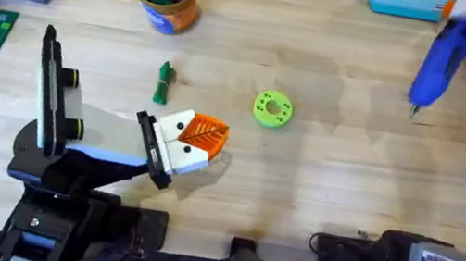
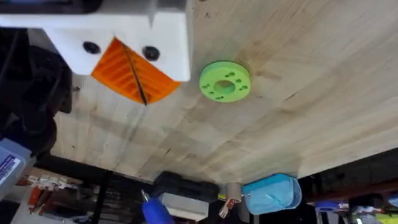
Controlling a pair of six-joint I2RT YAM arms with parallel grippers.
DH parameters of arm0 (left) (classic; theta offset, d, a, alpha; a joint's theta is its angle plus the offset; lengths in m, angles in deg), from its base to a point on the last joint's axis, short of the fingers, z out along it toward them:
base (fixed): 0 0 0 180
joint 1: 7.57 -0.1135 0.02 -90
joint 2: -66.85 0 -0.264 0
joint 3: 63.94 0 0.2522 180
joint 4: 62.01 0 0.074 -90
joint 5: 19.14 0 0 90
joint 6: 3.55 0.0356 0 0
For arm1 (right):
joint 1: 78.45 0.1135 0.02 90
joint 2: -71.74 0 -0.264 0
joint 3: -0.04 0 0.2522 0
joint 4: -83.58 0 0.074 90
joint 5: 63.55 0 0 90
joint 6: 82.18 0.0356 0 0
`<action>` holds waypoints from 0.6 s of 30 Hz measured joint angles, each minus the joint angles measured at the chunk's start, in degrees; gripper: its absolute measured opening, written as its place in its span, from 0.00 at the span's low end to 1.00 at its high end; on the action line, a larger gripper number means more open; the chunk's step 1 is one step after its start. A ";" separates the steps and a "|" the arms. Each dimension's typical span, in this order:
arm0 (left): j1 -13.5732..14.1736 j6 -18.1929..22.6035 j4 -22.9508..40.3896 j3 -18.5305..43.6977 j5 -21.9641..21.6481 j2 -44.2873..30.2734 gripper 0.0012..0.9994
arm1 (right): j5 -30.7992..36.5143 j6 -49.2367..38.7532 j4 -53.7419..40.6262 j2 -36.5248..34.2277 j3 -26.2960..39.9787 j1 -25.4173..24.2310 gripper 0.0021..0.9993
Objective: Pick up the gripper from the table and insert it into the empty holder that is missing its gripper. Then pick up a screw, insert it into the mounting hole, and use the screwdriver to tighten it. Finally, clean up the table by picking up the vegetable and placing it into the bucket.
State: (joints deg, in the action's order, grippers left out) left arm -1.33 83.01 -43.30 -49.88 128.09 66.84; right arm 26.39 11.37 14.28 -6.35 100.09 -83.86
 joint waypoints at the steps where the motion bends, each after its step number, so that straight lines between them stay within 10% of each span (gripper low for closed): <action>1: 0.00 0.00 0.00 0.00 0.00 0.00 0.02 | -0.01 -0.29 -0.17 0.42 2.57 0.49 0.05; 18: 0.00 0.00 0.22 0.02 0.17 0.00 0.02 | -2.10 -1.84 5.40 1.73 28.50 11.03 0.05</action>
State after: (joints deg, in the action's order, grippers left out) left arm -1.33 83.01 -43.08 -49.86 128.27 66.84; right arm 24.29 9.53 19.68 -4.62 128.59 -72.83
